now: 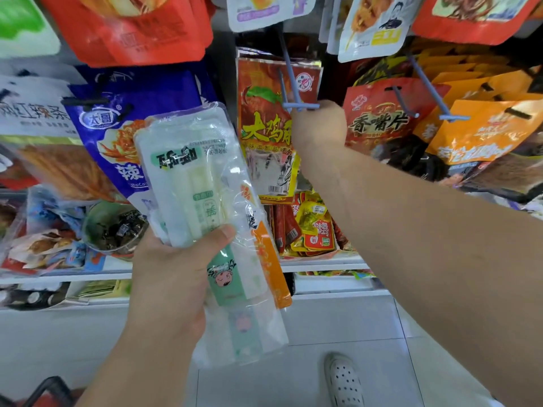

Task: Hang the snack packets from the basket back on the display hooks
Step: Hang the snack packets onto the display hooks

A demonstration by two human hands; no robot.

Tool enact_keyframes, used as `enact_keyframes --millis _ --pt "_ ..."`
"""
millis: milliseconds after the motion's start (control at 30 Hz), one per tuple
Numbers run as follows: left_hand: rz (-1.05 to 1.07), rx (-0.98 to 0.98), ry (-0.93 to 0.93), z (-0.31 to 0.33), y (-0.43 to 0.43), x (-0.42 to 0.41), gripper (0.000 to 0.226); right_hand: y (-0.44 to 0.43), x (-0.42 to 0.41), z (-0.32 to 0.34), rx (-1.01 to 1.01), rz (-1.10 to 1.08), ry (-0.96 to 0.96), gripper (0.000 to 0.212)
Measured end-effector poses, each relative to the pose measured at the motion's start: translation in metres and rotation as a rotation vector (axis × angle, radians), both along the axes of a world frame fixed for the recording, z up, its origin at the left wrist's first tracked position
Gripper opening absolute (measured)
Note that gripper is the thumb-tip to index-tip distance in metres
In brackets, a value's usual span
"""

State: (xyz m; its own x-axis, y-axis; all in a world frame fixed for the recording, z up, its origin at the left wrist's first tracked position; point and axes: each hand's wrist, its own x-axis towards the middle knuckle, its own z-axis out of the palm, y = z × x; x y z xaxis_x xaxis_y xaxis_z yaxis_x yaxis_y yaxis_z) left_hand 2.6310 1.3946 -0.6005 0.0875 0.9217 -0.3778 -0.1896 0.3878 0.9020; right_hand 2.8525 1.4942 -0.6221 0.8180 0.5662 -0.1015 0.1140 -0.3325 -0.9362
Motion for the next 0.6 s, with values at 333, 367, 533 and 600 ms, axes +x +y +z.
enact_keyframes --millis 333,367,533,600 --pt "-0.012 -0.033 0.055 0.027 -0.010 -0.011 0.042 -0.029 0.001 0.025 -0.017 0.199 0.108 0.017" --pt "-0.009 -0.034 0.058 0.026 -0.010 -0.011 0.041 -0.027 0.000 0.027 0.001 0.219 0.107 0.011" --pt "0.014 -0.049 0.081 0.013 -0.011 -0.007 0.039 -0.028 -0.001 0.032 0.075 0.250 0.073 0.025" --pt "0.023 -0.058 0.085 0.006 -0.012 -0.007 0.039 -0.034 -0.001 0.031 0.112 0.278 0.023 0.025"
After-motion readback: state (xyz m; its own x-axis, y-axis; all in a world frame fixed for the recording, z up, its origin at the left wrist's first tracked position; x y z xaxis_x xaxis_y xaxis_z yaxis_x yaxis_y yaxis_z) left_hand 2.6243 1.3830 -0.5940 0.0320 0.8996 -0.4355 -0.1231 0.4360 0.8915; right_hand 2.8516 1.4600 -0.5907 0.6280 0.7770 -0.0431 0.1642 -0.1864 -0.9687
